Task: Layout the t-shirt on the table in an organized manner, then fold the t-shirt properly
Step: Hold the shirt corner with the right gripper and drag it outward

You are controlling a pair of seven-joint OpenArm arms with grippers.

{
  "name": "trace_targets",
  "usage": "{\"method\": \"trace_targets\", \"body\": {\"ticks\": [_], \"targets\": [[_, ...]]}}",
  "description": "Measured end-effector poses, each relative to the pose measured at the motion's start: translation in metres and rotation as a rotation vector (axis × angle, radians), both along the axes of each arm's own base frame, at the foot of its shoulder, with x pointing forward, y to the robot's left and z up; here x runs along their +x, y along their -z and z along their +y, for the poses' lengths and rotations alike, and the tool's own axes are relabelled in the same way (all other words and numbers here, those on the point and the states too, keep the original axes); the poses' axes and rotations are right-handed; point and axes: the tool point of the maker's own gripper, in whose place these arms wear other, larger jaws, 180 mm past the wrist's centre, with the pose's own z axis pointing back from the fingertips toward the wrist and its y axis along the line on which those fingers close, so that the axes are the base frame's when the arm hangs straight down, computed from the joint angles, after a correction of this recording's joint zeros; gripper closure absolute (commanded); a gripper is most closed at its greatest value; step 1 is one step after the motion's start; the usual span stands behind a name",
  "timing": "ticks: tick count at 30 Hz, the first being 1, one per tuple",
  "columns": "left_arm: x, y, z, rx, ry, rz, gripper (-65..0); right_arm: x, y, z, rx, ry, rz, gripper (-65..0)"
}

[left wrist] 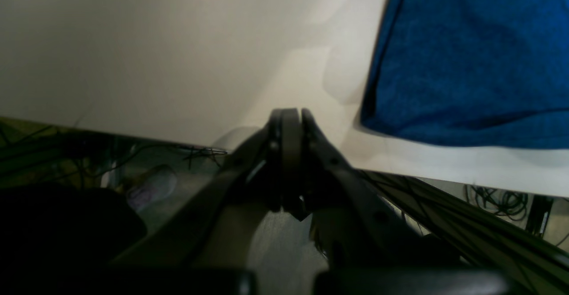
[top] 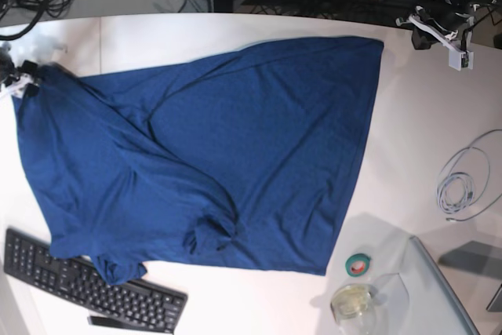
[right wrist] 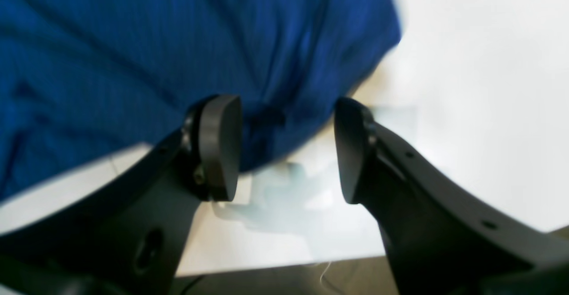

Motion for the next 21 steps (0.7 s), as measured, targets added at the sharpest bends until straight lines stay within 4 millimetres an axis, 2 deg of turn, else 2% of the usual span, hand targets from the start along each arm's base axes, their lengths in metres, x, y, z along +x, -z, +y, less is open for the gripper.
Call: {"method": "trace_targets", "body": {"ticks": [1, 4, 15, 21], "targets": [[0.0, 0.0, 0.0, -0.001, 0.0, -0.001, 0.0, 0.0, 0.0, -0.002, -0.004, 0.0, 0.003, -23.9], [0.0, 0.0, 0.0, 0.0, 0.0, 0.0, 0.0, -0.009, 0.005, -0.001, -0.002, -0.001, 0.03, -0.9], [0.001, 0.0, 0.0, -0.001, 0.0, -0.001, 0.0, -0.018, -0.002, -0.031, -0.06, 0.056, 0.057, 0.0], [0.001, 0.0, -0.001, -0.001, 0.002, -0.002, 0.0, -0.036, 0.008, -0.042, -0.063, 0.073, 0.116, 0.0]]}}
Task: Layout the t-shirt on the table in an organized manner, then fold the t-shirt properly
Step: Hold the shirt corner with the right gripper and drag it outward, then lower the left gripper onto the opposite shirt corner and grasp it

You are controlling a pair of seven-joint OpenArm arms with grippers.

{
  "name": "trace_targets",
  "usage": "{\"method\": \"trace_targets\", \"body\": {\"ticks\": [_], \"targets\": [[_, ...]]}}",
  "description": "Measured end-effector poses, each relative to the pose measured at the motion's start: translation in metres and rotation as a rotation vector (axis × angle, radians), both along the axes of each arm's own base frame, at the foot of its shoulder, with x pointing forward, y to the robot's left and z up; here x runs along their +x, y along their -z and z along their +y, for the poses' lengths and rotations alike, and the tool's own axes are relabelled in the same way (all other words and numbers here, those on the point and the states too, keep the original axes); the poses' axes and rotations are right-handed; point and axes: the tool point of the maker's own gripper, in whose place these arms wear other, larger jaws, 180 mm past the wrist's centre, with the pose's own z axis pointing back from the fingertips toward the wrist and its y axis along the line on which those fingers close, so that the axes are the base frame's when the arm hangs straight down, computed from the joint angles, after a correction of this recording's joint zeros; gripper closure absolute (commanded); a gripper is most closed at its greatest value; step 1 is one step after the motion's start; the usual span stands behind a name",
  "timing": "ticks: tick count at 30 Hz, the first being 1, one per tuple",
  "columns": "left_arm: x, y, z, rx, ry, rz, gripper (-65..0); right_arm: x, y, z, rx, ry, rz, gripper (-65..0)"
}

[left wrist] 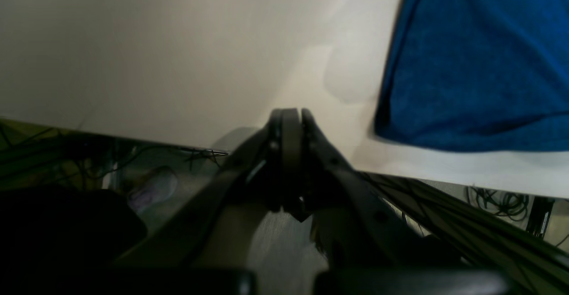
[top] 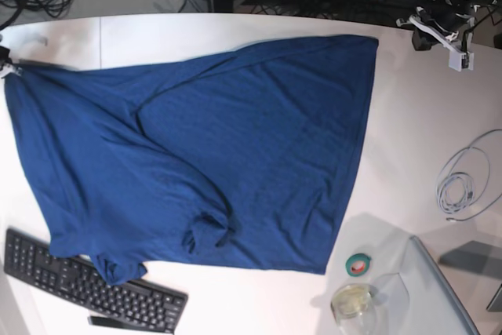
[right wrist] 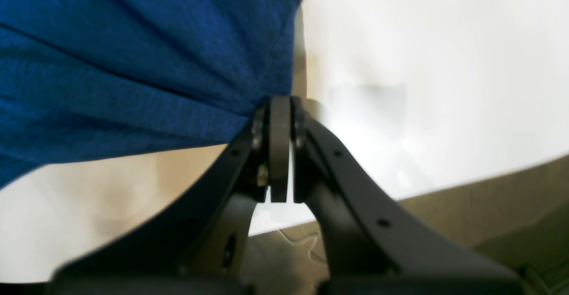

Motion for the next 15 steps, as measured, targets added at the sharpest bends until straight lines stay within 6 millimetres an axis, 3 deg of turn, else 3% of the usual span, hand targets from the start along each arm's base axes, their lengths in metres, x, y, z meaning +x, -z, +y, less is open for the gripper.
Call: {"method": "trace_targets", "body": {"ticks": [12, 15], "targets": [[0.002, -0.005, -0.005, 0.005, 0.029, -0.01, 0.0, -0.009, 0.003, 0.0, 0.001, -0.003, 0.02, 0.0], [0.006, -0.018, -0.024, 0.003, 0.088, -0.053, -18.3, -0.01, 0.003, 0.001, 0.003, -0.003, 0.02, 0.0]]}}
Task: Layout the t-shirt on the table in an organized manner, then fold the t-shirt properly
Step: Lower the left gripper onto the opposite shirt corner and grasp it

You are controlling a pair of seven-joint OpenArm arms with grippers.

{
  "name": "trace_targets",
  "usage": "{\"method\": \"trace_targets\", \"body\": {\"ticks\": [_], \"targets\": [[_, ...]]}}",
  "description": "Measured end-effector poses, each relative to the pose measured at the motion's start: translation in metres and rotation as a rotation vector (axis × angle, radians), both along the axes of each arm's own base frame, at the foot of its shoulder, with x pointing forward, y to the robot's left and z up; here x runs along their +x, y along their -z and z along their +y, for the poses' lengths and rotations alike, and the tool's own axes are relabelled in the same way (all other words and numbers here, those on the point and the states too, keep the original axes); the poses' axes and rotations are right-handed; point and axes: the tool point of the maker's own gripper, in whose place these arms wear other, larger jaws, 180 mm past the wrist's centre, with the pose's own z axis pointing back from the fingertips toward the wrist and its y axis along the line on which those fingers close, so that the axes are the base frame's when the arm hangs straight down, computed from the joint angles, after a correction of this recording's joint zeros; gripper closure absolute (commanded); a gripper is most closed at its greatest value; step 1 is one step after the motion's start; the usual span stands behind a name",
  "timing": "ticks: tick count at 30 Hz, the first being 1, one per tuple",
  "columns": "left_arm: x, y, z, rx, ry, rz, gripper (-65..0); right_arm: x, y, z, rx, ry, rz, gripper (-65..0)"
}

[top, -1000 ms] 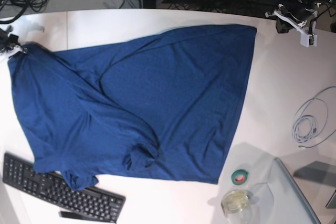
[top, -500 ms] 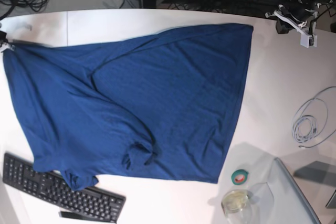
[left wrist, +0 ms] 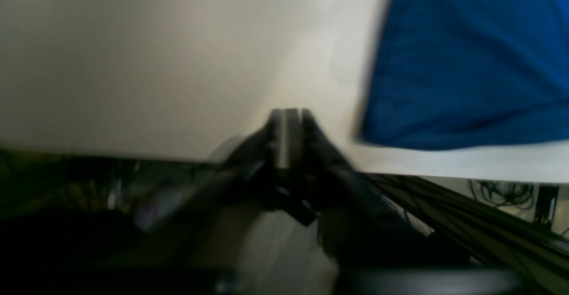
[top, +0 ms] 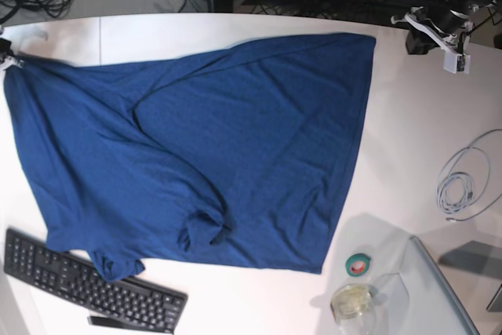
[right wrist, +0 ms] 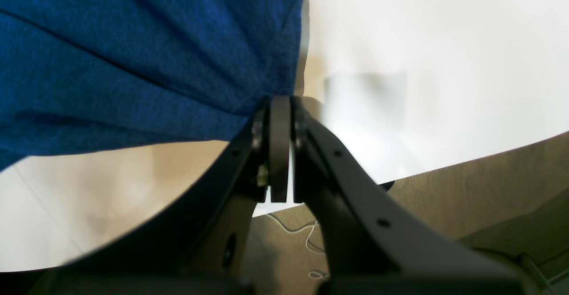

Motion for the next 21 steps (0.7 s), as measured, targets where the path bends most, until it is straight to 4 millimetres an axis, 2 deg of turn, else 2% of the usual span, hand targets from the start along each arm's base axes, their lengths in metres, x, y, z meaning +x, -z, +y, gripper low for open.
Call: {"method": "trace_targets", "body": {"ticks": [3, 5, 6, 12, 17, 21], "targets": [[-0.007, -0.001, -0.016, -0.023, -0.005, -0.002, -40.5, 0.0, 0.001, 0.001, 0.003, 0.001, 0.0, 0.0], [-0.011, 0.002, -0.019, -0.031, -0.009, 0.01, -51.2, 0.0, 0.001, 0.001, 0.002, 0.0, 0.0, 0.0], [-0.013, 0.005, -0.019, -0.038, -0.018, 0.013, -54.0, 0.0, 0.001, 0.001, 0.002, 0.001, 0.0, 0.0], [-0.031, 0.036, -0.037, -0.135, -0.072, 0.081, -54.8, 0.0, 0.001, 0.002, 0.004, 0.001, 0.0, 0.0], [-0.018, 0.032, -0.041, -0.254, -0.138, -0.003, -54.8, 0.0, 0.001, 0.002, 0.004, 0.001, 0.0, 0.0], [-0.022, 0.036, -0.043, -0.267, -0.147, 0.008, -54.8, 0.0, 0.001, 0.002, 0.004, 0.001, 0.0, 0.0]]}}
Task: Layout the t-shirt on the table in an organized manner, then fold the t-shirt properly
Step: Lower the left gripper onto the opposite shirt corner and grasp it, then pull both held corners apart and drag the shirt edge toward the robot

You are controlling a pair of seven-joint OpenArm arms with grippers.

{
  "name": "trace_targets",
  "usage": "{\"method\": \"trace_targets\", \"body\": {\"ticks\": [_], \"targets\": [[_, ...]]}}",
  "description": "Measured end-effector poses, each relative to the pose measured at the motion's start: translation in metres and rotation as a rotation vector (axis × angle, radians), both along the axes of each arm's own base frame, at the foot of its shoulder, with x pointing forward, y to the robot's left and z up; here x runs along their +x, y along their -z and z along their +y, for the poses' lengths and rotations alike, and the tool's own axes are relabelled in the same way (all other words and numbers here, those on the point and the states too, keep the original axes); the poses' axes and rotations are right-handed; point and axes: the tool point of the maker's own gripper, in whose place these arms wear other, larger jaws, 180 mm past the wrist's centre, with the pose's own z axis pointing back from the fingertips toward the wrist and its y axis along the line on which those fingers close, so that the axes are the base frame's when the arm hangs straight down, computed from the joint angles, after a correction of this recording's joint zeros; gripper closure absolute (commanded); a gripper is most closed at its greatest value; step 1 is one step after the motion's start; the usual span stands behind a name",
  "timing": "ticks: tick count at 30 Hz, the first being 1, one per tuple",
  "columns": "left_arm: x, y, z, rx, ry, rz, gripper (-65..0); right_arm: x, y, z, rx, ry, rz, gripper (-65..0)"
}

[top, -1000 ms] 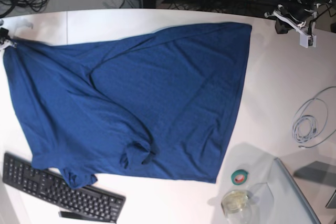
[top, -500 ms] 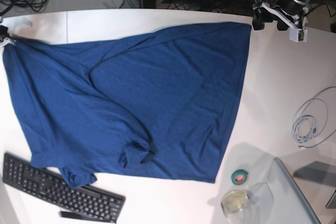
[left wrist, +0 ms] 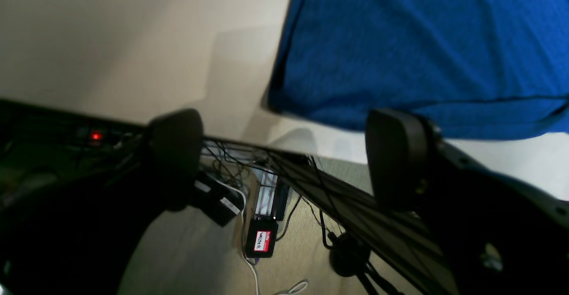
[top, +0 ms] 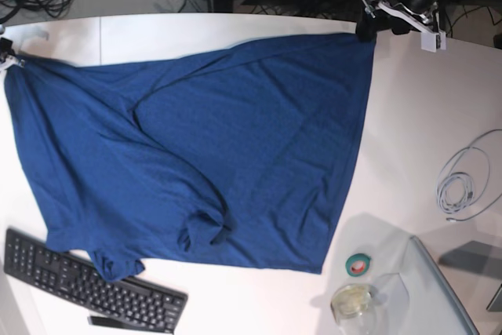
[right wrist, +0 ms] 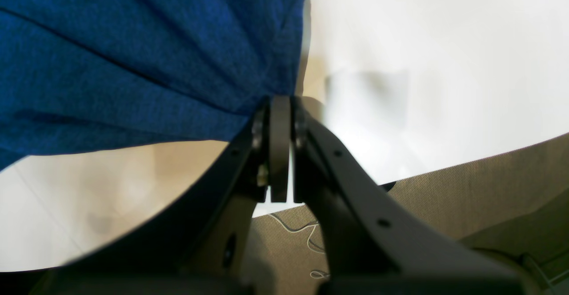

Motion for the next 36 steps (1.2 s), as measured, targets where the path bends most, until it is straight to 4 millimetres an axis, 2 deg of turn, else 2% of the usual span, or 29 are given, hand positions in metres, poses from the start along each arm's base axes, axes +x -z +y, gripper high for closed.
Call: {"method": "trace_targets", "body": {"ticks": [5, 10, 13, 16, 20, 24, 25, 29, 34, 36], "targets": [[0.008, 0.004, -0.002, -0.018, -0.009, -0.01, -54.8, 0.0, 0.0, 0.0, 0.0, 0.0, 0.0, 0.0], [0.027, 0.006, -0.004, -0.052, -0.034, -0.049, -54.8, 0.0, 0.0, 0.0, 0.0, 0.0, 0.0, 0.0], [0.027, 0.006, -0.006, -0.057, -0.032, -0.052, -54.5, 0.0, 0.0, 0.0, 0.0, 0.0, 0.0, 0.0], [0.029, 0.007, -0.006, -0.062, -0.035, -0.053, -45.4, 0.0, 0.0, 0.0, 0.0, 0.0, 0.0, 0.0], [0.028, 0.016, -0.009, -0.095, -0.054, -0.039, -22.1, 0.0, 0.0, 0.0, 0.0, 0.0, 0.0, 0.0], [0.029, 0.023, -0.013, -0.119, -0.063, -0.027, -2.3, 0.0, 0.0, 0.0, 0.0, 0.0, 0.0, 0.0], [0.032, 0.024, -0.014, -0.121, -0.062, -0.027, 0.0, 0.0, 0.0, 0.0, 0.0, 0.0, -0.001, 0.0], [0.035, 0.021, -0.011, -0.106, -0.04, -0.022, 0.0, 0.0, 0.0, 0.0, -0.001, 0.0, 0.0, 0.0], [0.032, 0.004, 0.02, 0.009, 0.053, 0.046, 0.0, 0.003, -0.003, -0.001, -0.006, -0.005, -0.008, 0.0], [0.039, -0.009, 0.026, 0.05, 0.08, 0.033, 0.0, 0.006, -0.007, 0.0, -0.015, -0.016, -0.018, 0.0]]}}
